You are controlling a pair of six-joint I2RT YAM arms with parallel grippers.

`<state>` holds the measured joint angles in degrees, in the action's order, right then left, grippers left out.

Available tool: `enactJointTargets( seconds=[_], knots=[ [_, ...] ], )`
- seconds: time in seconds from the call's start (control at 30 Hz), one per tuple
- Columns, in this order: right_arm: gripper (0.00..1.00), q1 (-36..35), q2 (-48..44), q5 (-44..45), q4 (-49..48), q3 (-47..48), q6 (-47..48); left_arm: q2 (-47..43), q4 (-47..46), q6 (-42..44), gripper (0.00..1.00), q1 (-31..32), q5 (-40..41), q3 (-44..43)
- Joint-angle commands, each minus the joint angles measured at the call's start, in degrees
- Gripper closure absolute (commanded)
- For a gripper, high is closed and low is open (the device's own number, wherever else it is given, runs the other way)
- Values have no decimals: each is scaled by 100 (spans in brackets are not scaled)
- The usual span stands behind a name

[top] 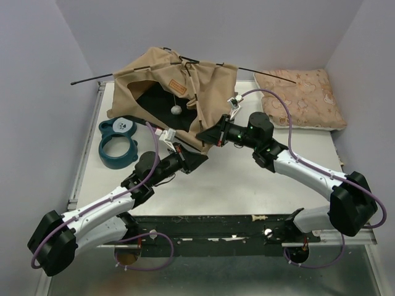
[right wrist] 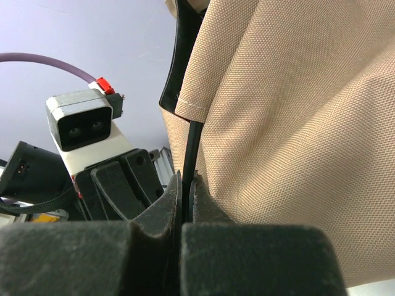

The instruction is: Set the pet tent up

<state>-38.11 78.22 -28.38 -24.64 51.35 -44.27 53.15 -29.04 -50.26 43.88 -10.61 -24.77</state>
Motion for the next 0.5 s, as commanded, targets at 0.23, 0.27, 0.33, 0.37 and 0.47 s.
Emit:
enactJointTargets(
  seconds=[0.23, 0.27, 0.33, 0.37, 0.47],
  knots=[
    [99, -118, -78, 289, -480, -257, 647, 74, -507, -494, 100, -11, 218, -555],
    [99, -118, -87, 272, -454, -283, 700, 38, -446, -467, 100, -11, 226, -572],
    [99, -118, -113, 281, -427, -336, 814, -6, -453, -362, 100, -11, 139, -581],
    [99, -118, -113, 254, -384, -354, 902, -23, -480, -292, 100, 15, 86, -564],
    [99, -118, -87, 114, -287, -363, 1008, -15, -366, -186, 98, 130, 42, -467]
  ],
)
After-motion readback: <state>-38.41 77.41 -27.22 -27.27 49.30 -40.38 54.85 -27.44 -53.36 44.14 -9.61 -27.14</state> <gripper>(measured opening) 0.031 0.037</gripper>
